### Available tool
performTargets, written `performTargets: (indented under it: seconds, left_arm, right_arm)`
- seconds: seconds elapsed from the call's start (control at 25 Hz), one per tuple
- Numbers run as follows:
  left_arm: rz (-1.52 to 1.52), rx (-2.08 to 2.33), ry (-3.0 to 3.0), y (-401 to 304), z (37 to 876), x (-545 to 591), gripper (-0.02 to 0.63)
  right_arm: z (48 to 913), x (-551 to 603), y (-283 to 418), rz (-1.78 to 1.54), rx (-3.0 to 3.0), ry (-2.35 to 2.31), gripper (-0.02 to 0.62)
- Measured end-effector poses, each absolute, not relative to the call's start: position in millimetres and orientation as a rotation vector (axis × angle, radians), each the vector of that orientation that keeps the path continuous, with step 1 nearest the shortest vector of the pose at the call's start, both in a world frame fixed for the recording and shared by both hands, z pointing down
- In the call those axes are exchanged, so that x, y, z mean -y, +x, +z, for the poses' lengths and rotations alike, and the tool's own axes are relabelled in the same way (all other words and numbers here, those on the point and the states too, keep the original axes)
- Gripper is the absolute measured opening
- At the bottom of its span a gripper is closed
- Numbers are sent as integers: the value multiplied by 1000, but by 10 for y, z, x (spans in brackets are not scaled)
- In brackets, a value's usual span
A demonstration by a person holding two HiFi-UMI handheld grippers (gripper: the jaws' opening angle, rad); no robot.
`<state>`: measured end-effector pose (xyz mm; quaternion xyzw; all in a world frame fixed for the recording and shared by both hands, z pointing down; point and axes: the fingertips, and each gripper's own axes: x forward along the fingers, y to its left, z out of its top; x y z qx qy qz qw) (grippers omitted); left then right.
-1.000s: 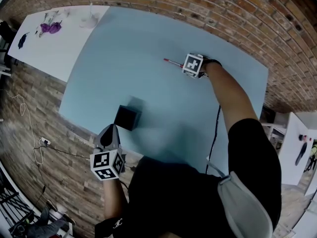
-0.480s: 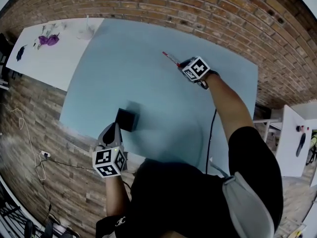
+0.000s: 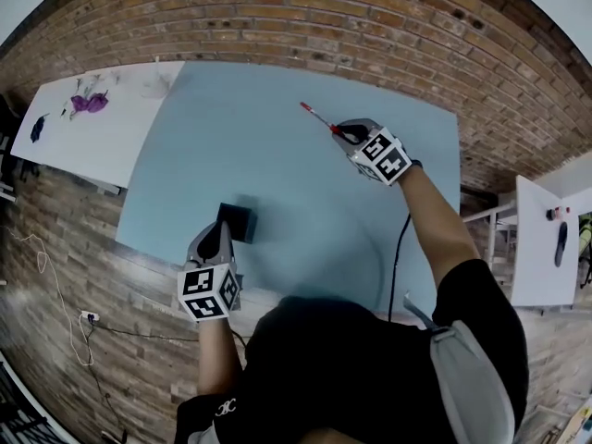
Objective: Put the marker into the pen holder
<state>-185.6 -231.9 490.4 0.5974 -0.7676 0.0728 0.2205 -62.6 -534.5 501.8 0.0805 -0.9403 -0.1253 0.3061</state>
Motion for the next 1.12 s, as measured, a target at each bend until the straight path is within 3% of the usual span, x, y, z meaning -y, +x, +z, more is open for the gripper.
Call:
performTargets:
  seconds: [0.36,1.12]
  left_arm:
    - [214,2125,1725,-1686,4783,2292,5]
    - [349,2073,1784,-1218,4791,2263,5]
  right_arm:
    - [4526,4411,-14,-504,2533,271,61]
    - [4923,3854,726,-236,2582,342,61]
